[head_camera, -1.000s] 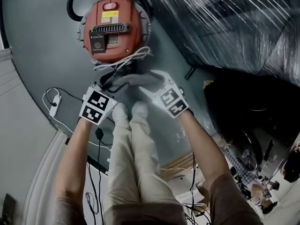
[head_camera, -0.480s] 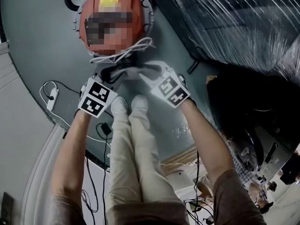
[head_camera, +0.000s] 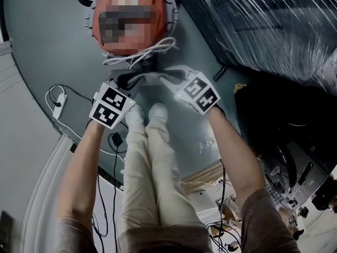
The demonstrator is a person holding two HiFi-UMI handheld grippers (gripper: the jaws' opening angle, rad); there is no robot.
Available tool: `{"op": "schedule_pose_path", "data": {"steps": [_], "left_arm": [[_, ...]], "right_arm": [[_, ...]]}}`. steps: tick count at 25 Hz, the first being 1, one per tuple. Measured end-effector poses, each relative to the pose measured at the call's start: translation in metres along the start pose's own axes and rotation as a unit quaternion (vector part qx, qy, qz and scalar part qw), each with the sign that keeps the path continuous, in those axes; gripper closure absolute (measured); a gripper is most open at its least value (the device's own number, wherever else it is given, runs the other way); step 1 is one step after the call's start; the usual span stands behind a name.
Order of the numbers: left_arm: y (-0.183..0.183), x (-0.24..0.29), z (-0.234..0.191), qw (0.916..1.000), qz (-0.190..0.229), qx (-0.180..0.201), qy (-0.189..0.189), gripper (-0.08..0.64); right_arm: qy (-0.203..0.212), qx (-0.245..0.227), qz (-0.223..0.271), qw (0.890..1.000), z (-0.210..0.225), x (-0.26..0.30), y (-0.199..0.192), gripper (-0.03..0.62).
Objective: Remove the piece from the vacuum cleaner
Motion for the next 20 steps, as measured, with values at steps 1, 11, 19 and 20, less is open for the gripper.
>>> {"op": "schedule_pose_path", "data": {"steps": [1,11,19,20], "left_arm": [[-0.001,-0.001,0.001,1.0000,0.000,-0.001,-0.003,0.505],[-0.013,-0.007,0.021,0.9999,-0.001,-0.002,-0.014,0.508],[-0.035,-0.022,0.055,0.9991,-0.019,-0.001,-0.037,0.512],[-0.034,-0.026,0.058,0.9990,-0.019,-0.001,-0.039,0.512]], "right_arm": [[0.001,0.002,0.001,1.000,-0.001,0.000,-0.001,0.545],[0.004,0.003,-0.004,1.000,-0.019,-0.006,-0.013,0.545],[0.015,0.020,-0.023,0.999,-0.059,-0.017,-0.032,0.545],[0.014,0.023,-0.022,0.999,-0.063,-0.021,-0.031,0.546]]}}
Point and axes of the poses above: the fingertips, and each gripper's own axes: x forward along the fingers, z to its right, y out of its top, the point moved 8 cm from there along -x, backward along the fingers, and after that the axes turned 1 degree about z, right-handed, at the moved point
